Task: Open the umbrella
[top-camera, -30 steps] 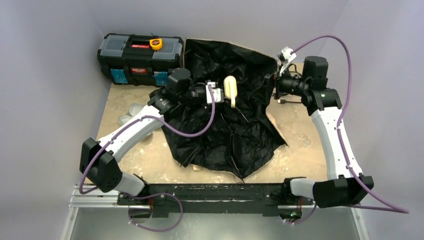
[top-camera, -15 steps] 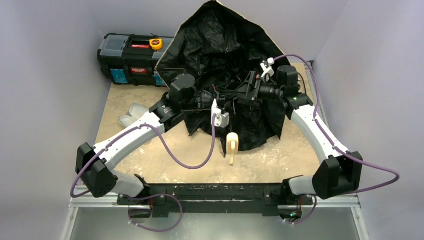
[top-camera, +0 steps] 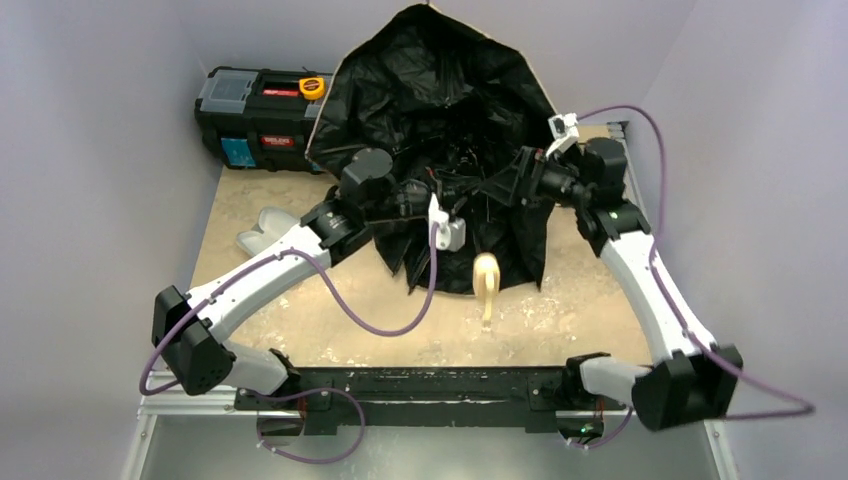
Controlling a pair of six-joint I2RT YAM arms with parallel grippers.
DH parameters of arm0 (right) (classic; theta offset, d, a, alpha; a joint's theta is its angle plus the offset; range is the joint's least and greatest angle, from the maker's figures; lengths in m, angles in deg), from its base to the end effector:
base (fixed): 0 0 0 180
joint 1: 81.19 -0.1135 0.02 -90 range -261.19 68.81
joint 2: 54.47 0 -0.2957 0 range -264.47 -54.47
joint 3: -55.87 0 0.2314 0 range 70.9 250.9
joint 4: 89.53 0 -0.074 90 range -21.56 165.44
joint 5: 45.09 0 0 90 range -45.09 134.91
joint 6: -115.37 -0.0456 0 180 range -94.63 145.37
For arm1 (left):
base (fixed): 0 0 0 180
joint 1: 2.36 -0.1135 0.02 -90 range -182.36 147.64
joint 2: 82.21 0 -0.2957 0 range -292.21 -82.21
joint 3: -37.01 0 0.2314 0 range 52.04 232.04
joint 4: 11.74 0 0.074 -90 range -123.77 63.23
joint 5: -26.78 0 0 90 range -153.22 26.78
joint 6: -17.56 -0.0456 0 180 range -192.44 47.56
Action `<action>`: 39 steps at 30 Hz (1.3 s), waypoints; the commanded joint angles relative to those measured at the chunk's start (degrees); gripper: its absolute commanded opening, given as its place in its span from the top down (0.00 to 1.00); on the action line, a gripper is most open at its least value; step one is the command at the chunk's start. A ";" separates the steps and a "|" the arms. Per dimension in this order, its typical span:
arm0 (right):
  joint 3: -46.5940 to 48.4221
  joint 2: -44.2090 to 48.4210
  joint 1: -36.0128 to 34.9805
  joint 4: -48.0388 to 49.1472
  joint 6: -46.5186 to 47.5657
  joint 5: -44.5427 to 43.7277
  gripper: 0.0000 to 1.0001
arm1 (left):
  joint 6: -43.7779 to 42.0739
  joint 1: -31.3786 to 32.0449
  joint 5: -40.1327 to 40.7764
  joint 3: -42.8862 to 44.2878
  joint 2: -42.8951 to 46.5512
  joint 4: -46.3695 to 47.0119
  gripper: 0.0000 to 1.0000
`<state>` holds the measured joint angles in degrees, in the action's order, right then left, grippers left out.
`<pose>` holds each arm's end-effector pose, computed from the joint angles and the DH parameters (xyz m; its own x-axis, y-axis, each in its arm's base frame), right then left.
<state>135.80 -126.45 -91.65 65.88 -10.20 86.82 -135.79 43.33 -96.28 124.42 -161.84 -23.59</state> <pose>0.2512 0.0774 0.3958 -0.6737 0.3158 -0.6681 -0.4580 0.5310 0.7129 0.1973 -0.2378 0.4277 0.8535 0.1980 -0.4820 0.4838 0.0426 0.8741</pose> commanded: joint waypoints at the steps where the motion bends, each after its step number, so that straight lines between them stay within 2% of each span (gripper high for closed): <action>1: -4.03 14.46 0.09 -2.92 32.73 -2.92 0.18 | 20.53 -3.84 -1.54 8.04 0.49 4.35 1.00; 3: -5.81 19.80 -0.04 -1.59 42.98 -3.38 0.18 | 26.81 -4.81 -3.03 10.93 -0.10 3.03 1.00; 5: -6.38 22.37 -0.11 3.49 44.83 -2.04 0.16 | 33.15 -5.47 -4.67 13.88 -1.17 1.37 1.00; 6: -5.58 21.52 -0.23 5.52 45.03 -0.98 0.16 | 36.10 -5.75 -5.70 15.32 -1.74 0.35 1.00; 9: 2.59 15.08 -2.39 2.17 50.15 -0.88 0.17 | 42.18 -6.12 -7.24 18.08 -3.27 -0.98 1.00; 14: 7.79 7.96 -8.41 6.04 56.16 -6.59 0.23 | 48.72 -6.40 -7.74 21.57 -5.42 -0.70 1.00; 19: 8.00 3.98 -9.80 8.35 58.76 -7.43 0.33 | 55.04 -6.48 -6.89 24.67 -6.72 0.46 1.00; 29: 1.82 1.52 -9.88 5.71 66.62 -6.89 0.70 | 67.51 -7.69 -4.52 30.01 -7.59 0.19 1.00; 34: -0.53 0.83 -9.55 -0.61 74.97 -7.52 0.74 | 72.63 -9.61 -1.92 33.28 -7.69 1.21 1.00; 39: -0.74 -0.70 -7.90 -6.03 79.62 -8.28 0.77 | 71.03 -10.83 0.45 35.31 -6.78 1.02 1.00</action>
<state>137.27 -124.44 -102.01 72.50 62.12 83.13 -67.35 33.91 -97.81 151.81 -173.75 -33.56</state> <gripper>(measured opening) 0.248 0.105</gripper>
